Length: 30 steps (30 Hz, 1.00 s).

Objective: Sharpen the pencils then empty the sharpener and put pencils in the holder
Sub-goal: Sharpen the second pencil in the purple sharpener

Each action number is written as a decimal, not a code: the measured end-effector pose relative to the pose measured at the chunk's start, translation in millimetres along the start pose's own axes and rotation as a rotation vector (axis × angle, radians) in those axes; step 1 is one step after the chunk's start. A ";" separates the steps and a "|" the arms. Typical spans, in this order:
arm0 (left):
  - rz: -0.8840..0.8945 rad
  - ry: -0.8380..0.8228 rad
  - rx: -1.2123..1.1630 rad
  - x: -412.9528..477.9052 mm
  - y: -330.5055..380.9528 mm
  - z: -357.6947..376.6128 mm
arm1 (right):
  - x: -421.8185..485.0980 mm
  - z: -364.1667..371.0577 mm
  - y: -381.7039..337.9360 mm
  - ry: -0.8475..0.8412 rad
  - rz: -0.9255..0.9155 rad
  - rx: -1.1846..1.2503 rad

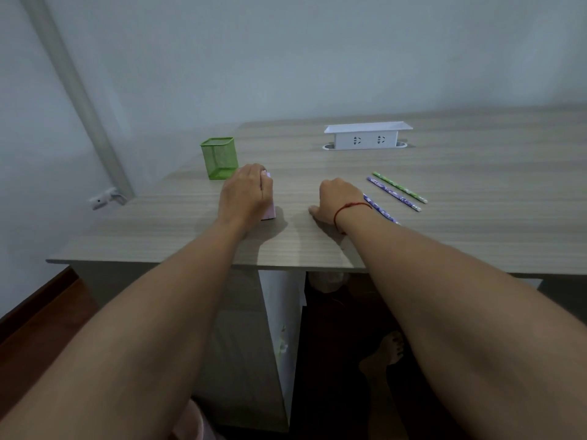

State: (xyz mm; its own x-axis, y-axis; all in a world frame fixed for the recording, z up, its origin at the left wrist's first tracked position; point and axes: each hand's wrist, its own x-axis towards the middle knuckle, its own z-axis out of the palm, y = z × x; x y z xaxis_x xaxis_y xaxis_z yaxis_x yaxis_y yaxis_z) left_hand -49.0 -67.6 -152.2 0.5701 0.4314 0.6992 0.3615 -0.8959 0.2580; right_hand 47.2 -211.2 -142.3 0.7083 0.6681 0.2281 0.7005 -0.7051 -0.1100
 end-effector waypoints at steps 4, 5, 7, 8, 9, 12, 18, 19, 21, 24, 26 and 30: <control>0.055 -0.084 0.002 -0.2 -0.9 -7.9 | -5.2 -2.9 -4.5 0.004 0.024 0.046; 0.050 -0.098 -0.006 -0.3 -2.4 -11.4 | -6.8 -2.2 -7.5 -0.010 0.019 0.037; 0.047 -0.132 -0.013 1.8 -5.6 -18.6 | -8.9 -1.8 -13.3 -0.045 0.010 0.012; 0.041 -0.153 -0.019 3.4 -6.2 -21.5 | -9.5 -2.8 -15.5 -0.052 0.004 0.004; 0.026 -0.179 -0.034 4.7 -6.0 -23.6 | -9.7 -4.5 -16.7 -0.049 -0.005 -0.001; -0.043 -0.237 -0.100 2.9 -2.9 -26.2 | -11.4 -13.9 -18.0 -0.003 -0.042 -0.014; -0.095 -0.271 -0.113 4.4 0.4 -31.1 | -17.3 -29.6 -11.8 0.043 -0.065 -0.030; -0.105 -0.270 -0.117 4.4 0.1 -31.2 | -18.3 -30.3 -10.6 0.042 -0.069 -0.038; -0.120 -0.263 -0.123 3.4 -0.4 -30.3 | -19.2 -31.2 -9.5 0.043 -0.087 -0.048; -0.125 -0.249 -0.117 2.6 0.5 -28.1 | -19.8 -32.0 -8.2 0.061 -0.119 -0.053; -0.124 -0.247 -0.119 2.7 2.3 -27.2 | -18.5 -31.4 -5.5 0.075 -0.130 -0.043; -0.123 -0.239 -0.120 1.4 2.8 -27.1 | -15.4 -27.8 -6.6 0.102 -0.167 -0.030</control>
State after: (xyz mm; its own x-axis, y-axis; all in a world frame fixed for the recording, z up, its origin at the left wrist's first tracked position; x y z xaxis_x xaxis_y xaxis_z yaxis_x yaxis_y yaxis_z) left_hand -67.3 -72.4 -132.4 0.6901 0.5375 0.4847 0.3573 -0.8354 0.4177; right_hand 29.2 -223.5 -118.2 0.5688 0.7500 0.3377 0.8036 -0.5942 -0.0337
